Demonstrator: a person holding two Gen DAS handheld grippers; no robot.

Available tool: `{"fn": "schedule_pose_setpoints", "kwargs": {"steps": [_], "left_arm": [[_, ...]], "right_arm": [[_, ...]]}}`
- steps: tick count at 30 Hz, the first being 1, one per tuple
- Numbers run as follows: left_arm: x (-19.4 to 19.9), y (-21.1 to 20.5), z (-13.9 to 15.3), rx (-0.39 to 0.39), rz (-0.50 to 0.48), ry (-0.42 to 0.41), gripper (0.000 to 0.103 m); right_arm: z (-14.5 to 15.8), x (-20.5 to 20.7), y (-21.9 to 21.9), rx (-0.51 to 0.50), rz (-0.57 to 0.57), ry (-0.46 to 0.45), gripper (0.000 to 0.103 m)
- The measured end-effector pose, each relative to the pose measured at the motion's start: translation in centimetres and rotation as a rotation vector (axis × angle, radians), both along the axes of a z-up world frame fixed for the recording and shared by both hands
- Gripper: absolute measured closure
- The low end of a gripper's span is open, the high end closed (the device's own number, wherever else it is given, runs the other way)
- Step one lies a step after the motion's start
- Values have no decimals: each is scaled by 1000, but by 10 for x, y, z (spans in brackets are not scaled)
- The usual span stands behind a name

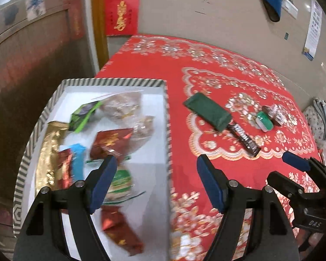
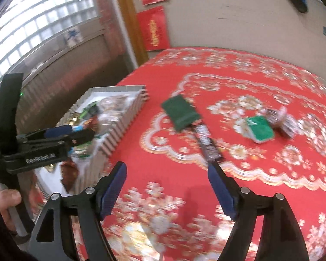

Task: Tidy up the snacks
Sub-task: 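Move both tools toward the green pouch and Nescafe bar on the tablecloth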

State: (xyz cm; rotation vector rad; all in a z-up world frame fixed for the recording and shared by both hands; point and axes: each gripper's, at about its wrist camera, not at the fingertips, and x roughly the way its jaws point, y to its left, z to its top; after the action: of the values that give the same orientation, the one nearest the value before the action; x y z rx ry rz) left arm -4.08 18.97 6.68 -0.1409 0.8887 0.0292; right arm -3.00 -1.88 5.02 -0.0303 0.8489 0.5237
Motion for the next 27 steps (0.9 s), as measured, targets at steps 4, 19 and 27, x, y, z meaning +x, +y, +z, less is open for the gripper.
{"fn": "schedule_pose_setpoints", "kwargs": {"steps": [4, 19, 27], "left_arm": [[14, -22, 7, 2, -18, 13, 27], [106, -79, -16, -106, 81, 146, 27], [146, -77, -35, -181, 181, 184, 27]], "right_arm": [[-2, 4, -31, 20, -48, 8, 24], [-1, 13, -111, 84, -134, 13, 22], [-12, 17, -133, 109, -147, 36, 21]]}}
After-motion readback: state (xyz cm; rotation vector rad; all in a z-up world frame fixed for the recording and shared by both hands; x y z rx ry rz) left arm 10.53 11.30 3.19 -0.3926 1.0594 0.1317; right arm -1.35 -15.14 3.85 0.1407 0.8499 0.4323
